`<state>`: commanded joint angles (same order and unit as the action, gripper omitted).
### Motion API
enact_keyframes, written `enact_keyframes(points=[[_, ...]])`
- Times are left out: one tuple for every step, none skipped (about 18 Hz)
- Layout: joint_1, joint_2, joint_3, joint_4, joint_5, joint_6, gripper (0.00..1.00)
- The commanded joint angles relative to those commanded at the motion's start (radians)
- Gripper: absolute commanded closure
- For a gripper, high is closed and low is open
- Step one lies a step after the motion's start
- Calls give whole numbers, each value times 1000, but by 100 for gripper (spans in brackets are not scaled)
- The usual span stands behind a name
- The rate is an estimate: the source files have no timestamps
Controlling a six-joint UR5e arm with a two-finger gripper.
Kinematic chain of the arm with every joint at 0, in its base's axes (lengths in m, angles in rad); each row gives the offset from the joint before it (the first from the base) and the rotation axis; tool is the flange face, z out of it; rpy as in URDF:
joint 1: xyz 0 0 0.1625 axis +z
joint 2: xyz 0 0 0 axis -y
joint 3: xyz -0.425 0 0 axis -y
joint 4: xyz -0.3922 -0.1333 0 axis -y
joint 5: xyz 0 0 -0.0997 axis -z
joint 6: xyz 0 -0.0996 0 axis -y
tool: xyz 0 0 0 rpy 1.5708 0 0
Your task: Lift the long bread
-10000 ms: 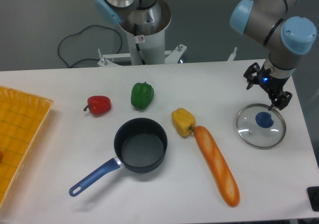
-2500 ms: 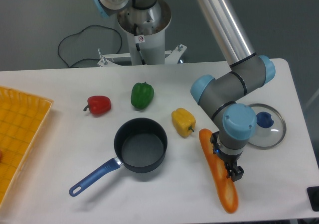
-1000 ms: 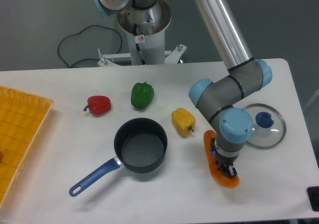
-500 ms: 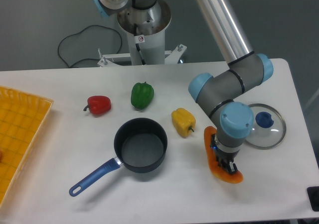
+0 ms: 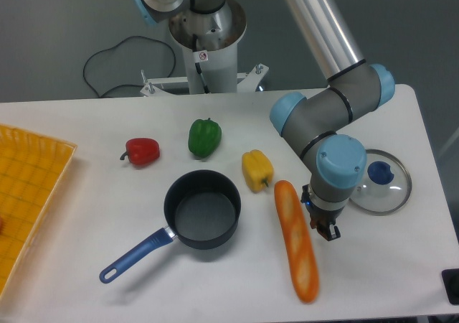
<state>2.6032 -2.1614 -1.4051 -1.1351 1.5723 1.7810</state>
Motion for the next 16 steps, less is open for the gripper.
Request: enact_keyframes(points=[[-2,0,-2,0,0,-3,100],[-2,0,-2,1,0,-3,100],[-2,-5,-2,5,0,-3,100],[-2,-9,-2,6,0,-3,100],[-2,-15,-2,9,-3,-3,100],[-2,-21,-2,14,-3,-8,100],[-2,-24,-2,15,-3,-14,100],[-2,-24,0,15,-5,-21,98],[-2,-28,0,21,-6,-26,94],[-2,-28,-2,26,-5,-29,82],[-3,-28,-2,32,-6,-34,59],[-5,-28,-3,35,-6,-43,41],[-6,-26,-6,37,-6,-48,22],[-11,-26,-6,37,-6,-49,7],[-15,-26,-6,38,-6,-49,1],[-24,-26,-6,38,-6,-49,0]])
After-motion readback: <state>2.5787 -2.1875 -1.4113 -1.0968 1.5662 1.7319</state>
